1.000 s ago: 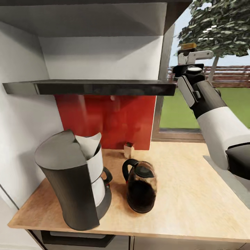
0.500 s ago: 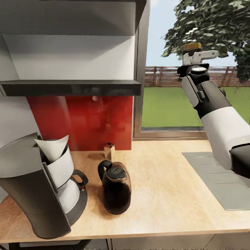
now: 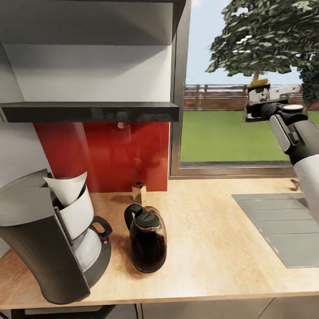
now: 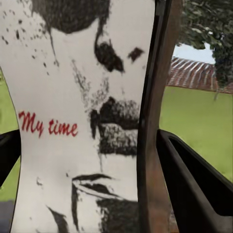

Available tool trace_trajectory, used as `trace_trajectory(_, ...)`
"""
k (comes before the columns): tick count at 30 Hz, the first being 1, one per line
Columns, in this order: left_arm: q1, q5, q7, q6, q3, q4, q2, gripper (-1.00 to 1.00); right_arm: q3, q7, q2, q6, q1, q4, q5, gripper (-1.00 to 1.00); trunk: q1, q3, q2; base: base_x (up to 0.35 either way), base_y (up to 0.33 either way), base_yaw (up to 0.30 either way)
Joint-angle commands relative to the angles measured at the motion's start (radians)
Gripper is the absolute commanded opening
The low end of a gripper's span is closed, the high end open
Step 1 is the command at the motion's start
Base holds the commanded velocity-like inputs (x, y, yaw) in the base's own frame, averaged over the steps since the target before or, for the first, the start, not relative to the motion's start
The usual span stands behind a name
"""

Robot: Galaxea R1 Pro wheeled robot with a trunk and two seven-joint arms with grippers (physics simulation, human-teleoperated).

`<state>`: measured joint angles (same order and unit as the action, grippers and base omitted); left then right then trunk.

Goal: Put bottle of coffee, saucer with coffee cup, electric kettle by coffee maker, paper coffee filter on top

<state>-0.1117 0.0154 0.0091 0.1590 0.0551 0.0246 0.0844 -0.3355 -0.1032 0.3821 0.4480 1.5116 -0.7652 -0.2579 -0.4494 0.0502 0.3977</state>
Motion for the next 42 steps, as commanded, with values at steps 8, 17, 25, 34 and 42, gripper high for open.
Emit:
trace_trajectory(8,0.0,0.001,0.0,0.007,0.005,0.001,-0.002,1.0,-0.007,0.31,0.078,-0.129,-0.186,-0.001,-0.009,-1.0,-0.001,0.002,0.002,0.0,0.0,0.0)
trace_trajectory(17,0.0,0.001,0.0,0.011,0.005,0.003,-0.005,1.0,-0.007,0.47,0.08,-0.308,-0.45,0.0,-0.04,-1.0,-0.001,0.002,0.002,0.0,0.0,0.0)
trace_trajectory(25,0.0,0.001,0.0,0.013,0.007,0.003,-0.006,1.0,-0.01,0.475,0.075,-0.318,-0.472,-0.002,-0.168,-1.0,-0.001,0.002,0.002,-0.131,-0.082,0.006)
trace_trajectory(34,0.0,0.003,0.0,0.008,0.012,0.003,-0.004,1.0,-0.01,0.476,0.073,-0.318,-0.476,0.042,-0.17,-1.0,-0.001,0.002,0.002,-0.134,-0.085,0.176)
trace_trajectory(42,0.001,0.001,0.0,0.011,0.011,0.011,-0.004,1.0,-0.01,0.477,0.075,-0.318,-0.497,0.033,-0.171,-1.0,-0.001,0.002,0.002,-0.235,0.0,0.006)
